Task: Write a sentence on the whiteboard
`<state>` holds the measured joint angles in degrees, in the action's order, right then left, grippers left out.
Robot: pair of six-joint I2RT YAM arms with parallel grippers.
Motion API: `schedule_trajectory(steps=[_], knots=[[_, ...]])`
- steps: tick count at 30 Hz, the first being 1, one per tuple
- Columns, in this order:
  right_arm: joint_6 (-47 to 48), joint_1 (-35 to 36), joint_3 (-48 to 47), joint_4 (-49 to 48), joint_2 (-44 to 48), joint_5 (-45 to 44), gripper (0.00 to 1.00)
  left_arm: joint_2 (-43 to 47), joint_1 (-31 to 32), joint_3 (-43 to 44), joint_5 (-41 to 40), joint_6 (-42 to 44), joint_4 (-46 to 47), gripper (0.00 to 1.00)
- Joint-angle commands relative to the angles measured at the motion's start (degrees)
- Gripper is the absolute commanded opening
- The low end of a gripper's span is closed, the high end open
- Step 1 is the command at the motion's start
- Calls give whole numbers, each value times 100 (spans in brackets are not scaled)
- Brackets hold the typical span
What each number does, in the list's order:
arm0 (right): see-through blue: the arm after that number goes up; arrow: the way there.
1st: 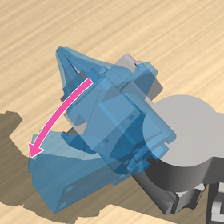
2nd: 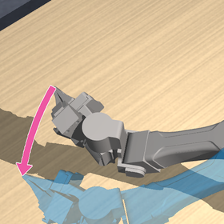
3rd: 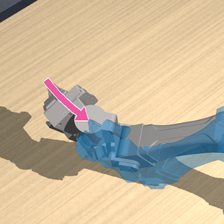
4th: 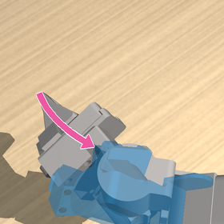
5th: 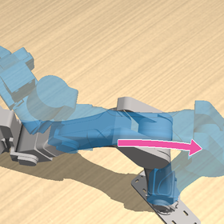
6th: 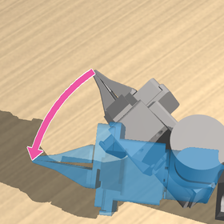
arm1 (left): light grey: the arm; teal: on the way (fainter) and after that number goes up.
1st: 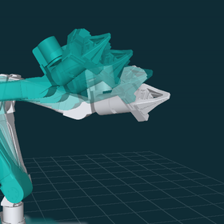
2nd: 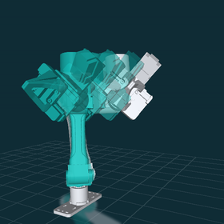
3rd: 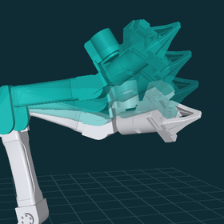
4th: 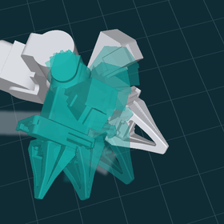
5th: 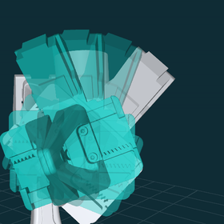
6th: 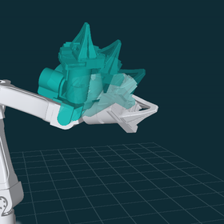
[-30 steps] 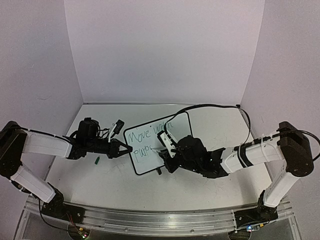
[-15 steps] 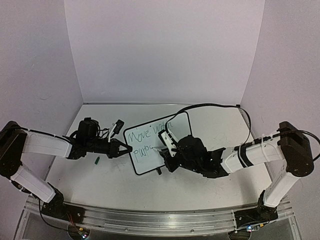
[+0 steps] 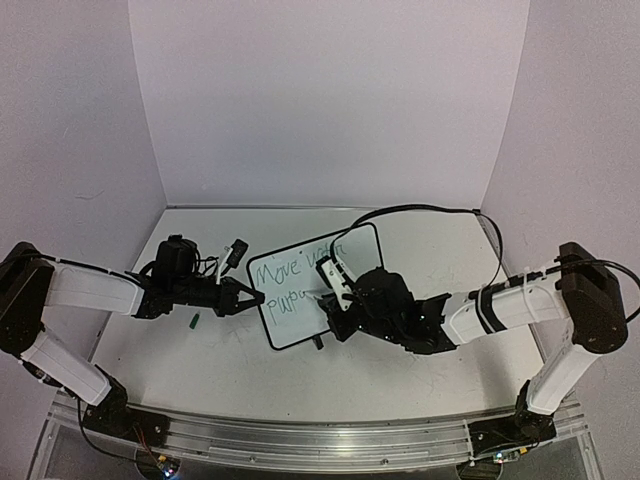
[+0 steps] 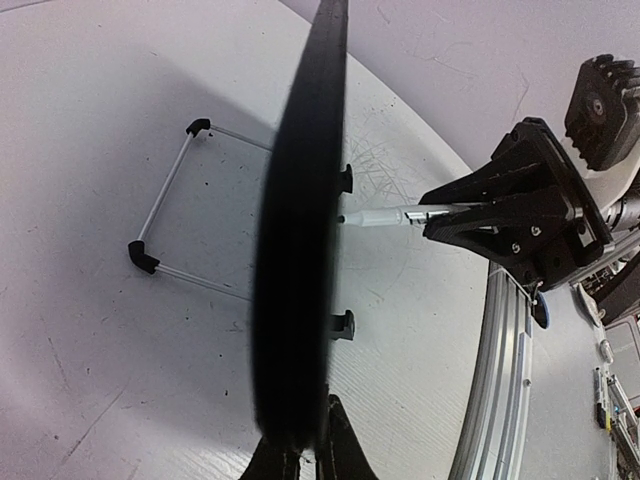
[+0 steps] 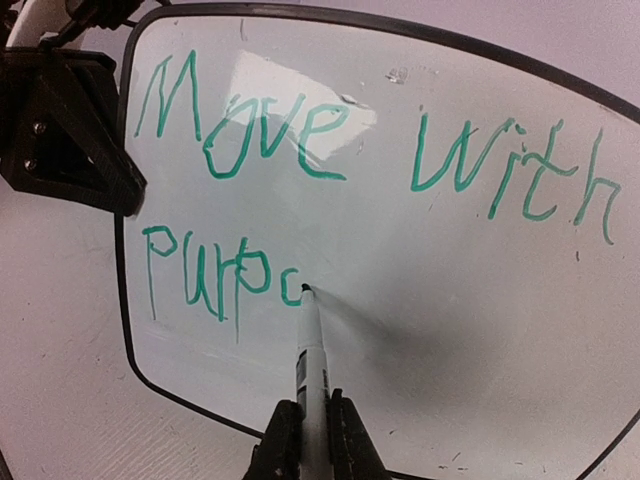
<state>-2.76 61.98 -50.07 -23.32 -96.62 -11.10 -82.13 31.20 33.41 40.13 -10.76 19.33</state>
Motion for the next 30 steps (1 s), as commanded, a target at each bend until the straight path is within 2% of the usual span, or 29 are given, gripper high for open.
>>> schedule_trajectory(steps=[1,16,24,30], knots=[[65,-128,-282,-242,35,-225,0,62,9,122,-259,312,-193,0],[-98,74,-129,-76,-87,63,0,57,11,131,-269,320,-193,0],[-154,-14,209,-384,890,-33,0,71,9,149,-278,309,-193,0],[-178,-203,149,-393,522,350,0,20,9,172,-243,314,-193,0]])
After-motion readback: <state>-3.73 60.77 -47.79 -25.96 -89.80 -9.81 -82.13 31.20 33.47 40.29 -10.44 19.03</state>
